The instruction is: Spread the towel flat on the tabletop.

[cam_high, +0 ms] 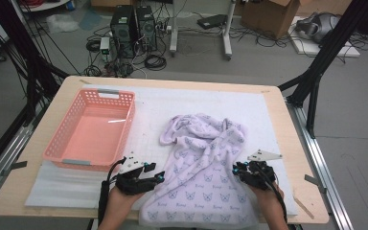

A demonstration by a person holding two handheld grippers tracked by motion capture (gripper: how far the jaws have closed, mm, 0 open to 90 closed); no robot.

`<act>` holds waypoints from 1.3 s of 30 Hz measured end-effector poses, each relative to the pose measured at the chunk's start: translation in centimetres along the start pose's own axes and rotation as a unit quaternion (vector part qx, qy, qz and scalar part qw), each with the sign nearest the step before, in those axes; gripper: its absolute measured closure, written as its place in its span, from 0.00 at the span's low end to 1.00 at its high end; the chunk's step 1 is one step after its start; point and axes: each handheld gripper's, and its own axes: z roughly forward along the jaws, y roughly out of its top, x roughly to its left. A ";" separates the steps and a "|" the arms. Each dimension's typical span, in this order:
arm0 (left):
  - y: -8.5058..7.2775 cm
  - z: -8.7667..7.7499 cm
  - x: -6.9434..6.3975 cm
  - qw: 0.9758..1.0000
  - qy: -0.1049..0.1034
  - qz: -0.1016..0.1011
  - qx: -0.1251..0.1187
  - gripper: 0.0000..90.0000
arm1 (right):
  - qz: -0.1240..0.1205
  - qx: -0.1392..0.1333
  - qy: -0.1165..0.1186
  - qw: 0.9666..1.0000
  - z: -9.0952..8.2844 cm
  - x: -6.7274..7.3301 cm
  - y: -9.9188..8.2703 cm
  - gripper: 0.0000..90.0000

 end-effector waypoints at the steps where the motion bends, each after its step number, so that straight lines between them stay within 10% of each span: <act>1: 0.0 0.1 0.0 1.000 0.000 0.000 0.002 0.56 | -0.003 -0.010 0.007 1.000 0.1 0.4 0.3 0.76; 11: -0.5 0.4 -0.2 1.000 0.000 0.004 0.012 0.56 | 0.012 -0.007 0.005 1.000 1.4 2.0 0.7 0.59; 18: -0.5 0.5 -0.1 1.000 -0.001 -0.003 0.015 0.56 | 0.033 0.003 0.023 0.999 0.6 1.0 0.1 0.95; 23: -0.5 0.5 -0.1 1.000 0.000 -0.002 0.016 0.56 | 0.009 0.006 0.032 0.999 0.6 1.0 0.2 0.98; 28: -0.5 0.4 -0.1 1.000 0.002 -0.003 0.014 0.56 | -0.014 0.004 -0.046 0.999 -0.9 0.3 0.3 0.98; 32: -0.5 0.4 -0.1 1.000 0.003 -0.001 0.016 0.56 | -0.052 0.022 -0.168 0.984 -2.5 -1.2 -0.2 0.98; 39: -0.1 0.7 0.2 1.000 -0.003 -0.008 0.017 0.58 | 0.008 -0.022 -0.119 0.993 -3.6 -2.9 -1.0 0.89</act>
